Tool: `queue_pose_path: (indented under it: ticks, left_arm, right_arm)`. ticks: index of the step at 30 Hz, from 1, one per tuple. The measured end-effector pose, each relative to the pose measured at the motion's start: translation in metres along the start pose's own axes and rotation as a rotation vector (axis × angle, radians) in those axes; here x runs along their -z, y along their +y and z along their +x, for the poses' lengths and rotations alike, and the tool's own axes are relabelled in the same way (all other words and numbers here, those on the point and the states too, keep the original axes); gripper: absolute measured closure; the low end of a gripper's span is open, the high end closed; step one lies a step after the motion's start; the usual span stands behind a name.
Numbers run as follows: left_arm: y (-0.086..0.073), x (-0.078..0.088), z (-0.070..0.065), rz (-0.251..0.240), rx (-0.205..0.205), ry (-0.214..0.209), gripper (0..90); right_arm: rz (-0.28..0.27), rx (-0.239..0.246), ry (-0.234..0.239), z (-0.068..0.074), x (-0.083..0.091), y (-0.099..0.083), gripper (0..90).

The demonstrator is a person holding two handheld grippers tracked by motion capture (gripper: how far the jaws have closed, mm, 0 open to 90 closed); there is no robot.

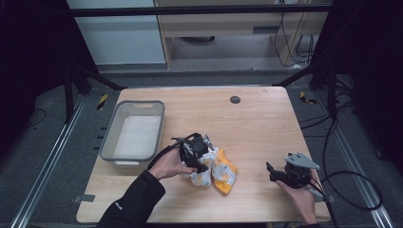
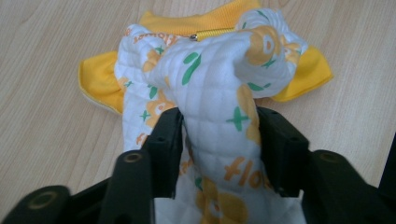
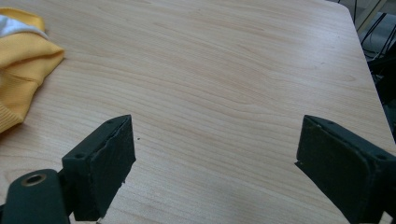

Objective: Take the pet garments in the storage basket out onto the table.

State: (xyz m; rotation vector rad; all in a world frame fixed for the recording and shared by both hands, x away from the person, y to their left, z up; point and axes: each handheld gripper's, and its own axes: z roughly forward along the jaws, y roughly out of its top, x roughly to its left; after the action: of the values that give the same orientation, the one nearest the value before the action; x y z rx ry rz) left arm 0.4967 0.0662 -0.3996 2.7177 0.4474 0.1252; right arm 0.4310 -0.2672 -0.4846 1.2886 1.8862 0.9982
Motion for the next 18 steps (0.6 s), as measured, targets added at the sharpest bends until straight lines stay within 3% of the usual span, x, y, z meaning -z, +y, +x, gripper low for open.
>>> queue_pose_path:
  ticks: [10,18]
  left_arm:
    - [-0.011,0.012,-0.002,-0.066,0.019,0.026,30.6]
    - [-0.023,0.023,-0.004,-0.146,0.07,0.047,26.6]
  right_arm:
    - [0.003,0.0,0.0,0.0,0.0,0.0,11.4]
    - [0.001,0.004,-0.003,-0.001,0.0,-0.001,11.3]
